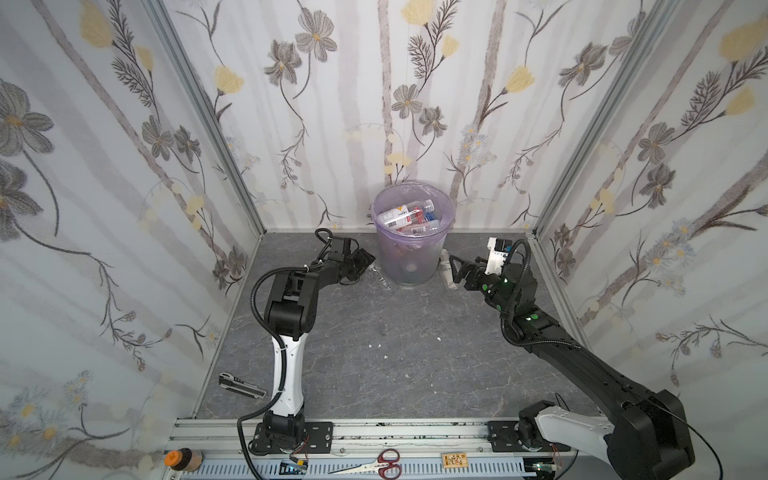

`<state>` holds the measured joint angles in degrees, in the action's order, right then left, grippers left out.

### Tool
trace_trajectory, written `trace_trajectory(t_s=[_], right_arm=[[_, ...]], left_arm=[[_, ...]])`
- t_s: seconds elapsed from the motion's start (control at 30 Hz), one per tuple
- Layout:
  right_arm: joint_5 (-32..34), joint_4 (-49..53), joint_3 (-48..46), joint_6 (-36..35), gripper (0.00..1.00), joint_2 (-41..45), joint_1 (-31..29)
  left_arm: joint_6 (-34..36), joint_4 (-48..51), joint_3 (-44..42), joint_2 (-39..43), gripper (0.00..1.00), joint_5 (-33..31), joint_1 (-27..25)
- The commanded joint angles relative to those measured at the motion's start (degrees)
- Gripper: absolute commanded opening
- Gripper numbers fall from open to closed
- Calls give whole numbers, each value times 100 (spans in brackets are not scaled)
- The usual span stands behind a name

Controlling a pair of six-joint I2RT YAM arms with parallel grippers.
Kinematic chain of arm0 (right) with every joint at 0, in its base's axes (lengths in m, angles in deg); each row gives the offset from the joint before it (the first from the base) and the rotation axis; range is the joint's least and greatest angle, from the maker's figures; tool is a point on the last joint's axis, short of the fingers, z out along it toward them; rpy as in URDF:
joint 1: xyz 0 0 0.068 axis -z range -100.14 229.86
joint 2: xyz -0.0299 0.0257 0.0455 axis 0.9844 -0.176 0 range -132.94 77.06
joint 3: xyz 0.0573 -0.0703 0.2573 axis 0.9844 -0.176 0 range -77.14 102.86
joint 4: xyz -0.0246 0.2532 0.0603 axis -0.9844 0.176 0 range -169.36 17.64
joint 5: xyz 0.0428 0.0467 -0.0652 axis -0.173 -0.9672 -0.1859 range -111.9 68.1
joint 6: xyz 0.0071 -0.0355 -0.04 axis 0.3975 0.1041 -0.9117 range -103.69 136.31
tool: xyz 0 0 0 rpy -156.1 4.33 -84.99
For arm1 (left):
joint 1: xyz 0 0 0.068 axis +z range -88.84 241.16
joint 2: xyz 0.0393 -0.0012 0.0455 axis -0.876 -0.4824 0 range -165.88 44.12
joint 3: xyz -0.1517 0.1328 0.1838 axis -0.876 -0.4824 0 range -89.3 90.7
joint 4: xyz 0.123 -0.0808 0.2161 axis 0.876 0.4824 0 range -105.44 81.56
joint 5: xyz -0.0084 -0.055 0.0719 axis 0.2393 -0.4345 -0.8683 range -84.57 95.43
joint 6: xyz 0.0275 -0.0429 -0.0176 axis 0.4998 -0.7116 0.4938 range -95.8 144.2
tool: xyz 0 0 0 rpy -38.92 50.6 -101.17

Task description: Throw the plastic bottles in the bin

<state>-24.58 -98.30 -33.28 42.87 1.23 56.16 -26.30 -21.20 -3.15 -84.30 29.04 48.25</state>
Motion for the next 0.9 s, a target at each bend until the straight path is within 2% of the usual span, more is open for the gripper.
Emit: trace_trajectory(t_s=[0.0,0.47,0.87], right_arm=[[-162,98,0,33,100,-103,-97],[-485,364,-204,-83,100,-596,-612],[-497,321,-244,-97,100,-699,-742]], left_arm=[[48,224,16,-56,65,-102,-17],[115,224,-72,-78,56,-166,-27],[148,217,-164,27,46,-272,-27]])
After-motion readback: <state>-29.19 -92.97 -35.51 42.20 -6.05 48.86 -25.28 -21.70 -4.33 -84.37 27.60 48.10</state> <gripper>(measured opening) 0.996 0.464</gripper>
